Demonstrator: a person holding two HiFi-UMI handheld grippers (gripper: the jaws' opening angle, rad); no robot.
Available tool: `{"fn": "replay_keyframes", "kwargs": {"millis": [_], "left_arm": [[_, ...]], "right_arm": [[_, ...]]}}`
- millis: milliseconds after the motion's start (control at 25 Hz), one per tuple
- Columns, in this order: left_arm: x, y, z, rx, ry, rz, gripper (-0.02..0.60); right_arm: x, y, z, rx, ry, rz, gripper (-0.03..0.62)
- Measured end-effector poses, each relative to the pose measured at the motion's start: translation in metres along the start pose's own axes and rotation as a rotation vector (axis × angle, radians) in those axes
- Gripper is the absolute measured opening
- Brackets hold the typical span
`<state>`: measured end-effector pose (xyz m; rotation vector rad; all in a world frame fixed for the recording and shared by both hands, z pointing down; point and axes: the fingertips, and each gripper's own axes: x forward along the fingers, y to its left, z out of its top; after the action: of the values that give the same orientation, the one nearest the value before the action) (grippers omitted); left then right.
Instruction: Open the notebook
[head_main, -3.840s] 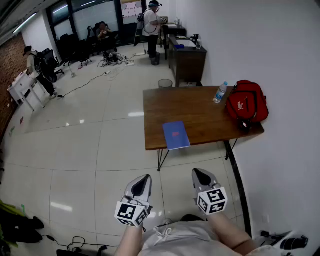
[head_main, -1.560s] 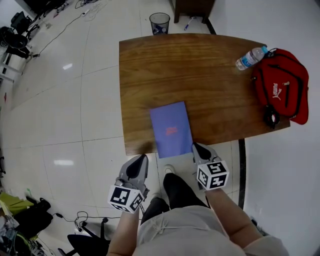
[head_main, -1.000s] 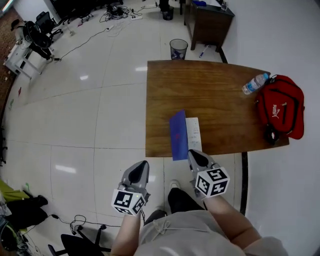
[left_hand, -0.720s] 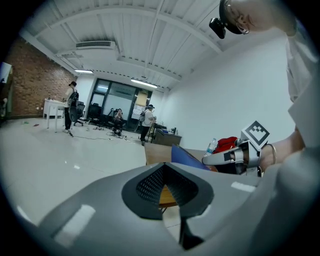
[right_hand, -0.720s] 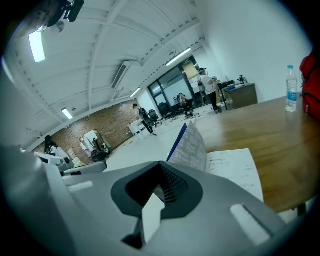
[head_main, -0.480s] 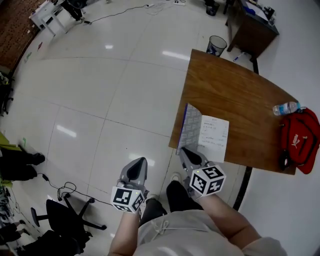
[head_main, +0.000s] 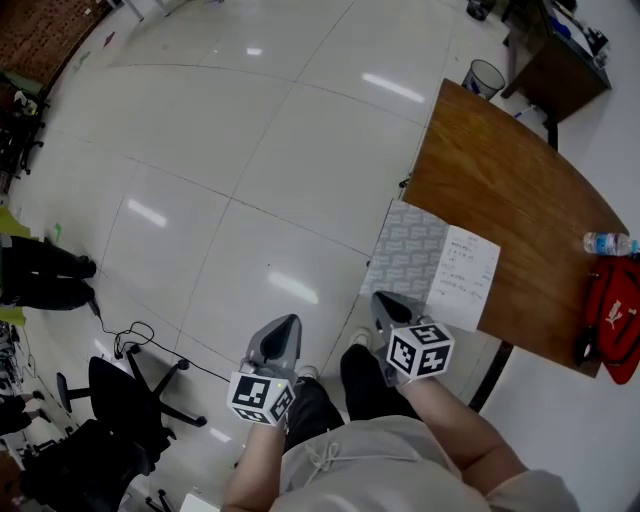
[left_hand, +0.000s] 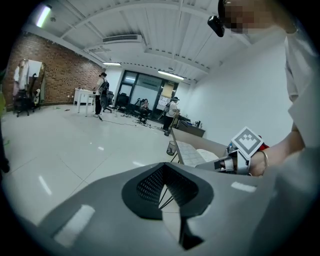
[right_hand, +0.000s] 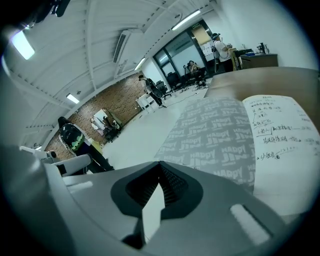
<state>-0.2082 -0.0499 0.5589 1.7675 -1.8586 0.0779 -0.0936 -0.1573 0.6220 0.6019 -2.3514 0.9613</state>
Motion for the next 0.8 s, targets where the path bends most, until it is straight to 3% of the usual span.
{"fn": "replay_keyframes", "kwargs": {"millis": [160, 440, 800], "left_arm": [[0.001, -0.005, 0.006, 0.014, -0.004, -0.05, 0.006], [-0.001, -0.053, 0.059, 0.131, -0.081, -0.243, 0.006], [-0.077, -0.107, 0.108, 0.254, -0.228, -0.426, 0.006]], "right_arm": [[-0.009, 0.003, 0.014, 0.001, -0.048, -0.016, 0.008], [-0.091, 0.003, 0.036, -0.009, -0.228, -0.135, 0.008], [-0.207, 0.039, 0.011, -0.069, -0.472, -0.312, 0.008]]}}
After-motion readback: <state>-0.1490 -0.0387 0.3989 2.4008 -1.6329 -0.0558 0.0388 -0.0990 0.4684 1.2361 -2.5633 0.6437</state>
